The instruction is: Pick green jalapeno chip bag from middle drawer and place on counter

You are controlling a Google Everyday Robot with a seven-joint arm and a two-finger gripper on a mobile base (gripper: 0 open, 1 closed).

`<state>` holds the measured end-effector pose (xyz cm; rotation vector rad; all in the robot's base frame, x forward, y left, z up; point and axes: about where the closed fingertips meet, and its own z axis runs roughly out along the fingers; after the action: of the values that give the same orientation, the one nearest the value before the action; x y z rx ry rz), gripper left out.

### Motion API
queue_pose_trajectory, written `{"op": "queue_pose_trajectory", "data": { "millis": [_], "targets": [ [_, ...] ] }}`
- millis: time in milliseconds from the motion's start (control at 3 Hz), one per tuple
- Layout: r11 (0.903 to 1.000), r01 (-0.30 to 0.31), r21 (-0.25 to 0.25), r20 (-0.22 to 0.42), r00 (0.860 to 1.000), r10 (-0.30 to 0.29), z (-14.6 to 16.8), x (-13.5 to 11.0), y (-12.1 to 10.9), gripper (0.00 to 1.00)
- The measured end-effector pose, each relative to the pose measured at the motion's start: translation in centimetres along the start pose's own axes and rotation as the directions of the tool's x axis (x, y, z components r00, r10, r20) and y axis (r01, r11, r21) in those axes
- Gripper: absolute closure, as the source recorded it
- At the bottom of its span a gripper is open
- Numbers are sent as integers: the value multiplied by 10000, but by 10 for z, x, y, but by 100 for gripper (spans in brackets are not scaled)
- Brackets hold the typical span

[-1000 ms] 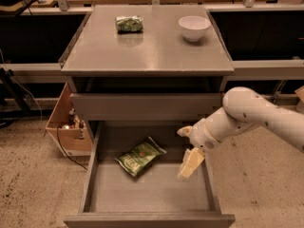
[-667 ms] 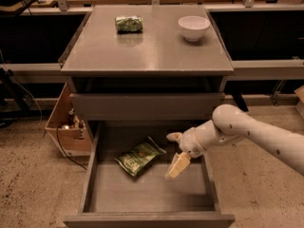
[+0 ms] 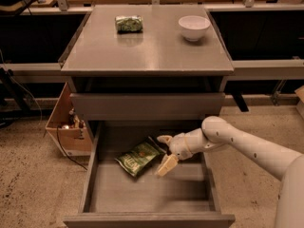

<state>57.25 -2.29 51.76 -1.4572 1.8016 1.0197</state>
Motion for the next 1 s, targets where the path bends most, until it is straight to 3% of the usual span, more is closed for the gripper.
{"op": "queue_pose_trajectory", "data": {
  "millis": [667, 1000],
  "targets": [
    [9996, -259, 78, 180, 9995, 258, 12, 5, -4, 0],
    [9962, -767, 421, 758, 9944, 733, 45, 25, -28, 0]
  ]
}}
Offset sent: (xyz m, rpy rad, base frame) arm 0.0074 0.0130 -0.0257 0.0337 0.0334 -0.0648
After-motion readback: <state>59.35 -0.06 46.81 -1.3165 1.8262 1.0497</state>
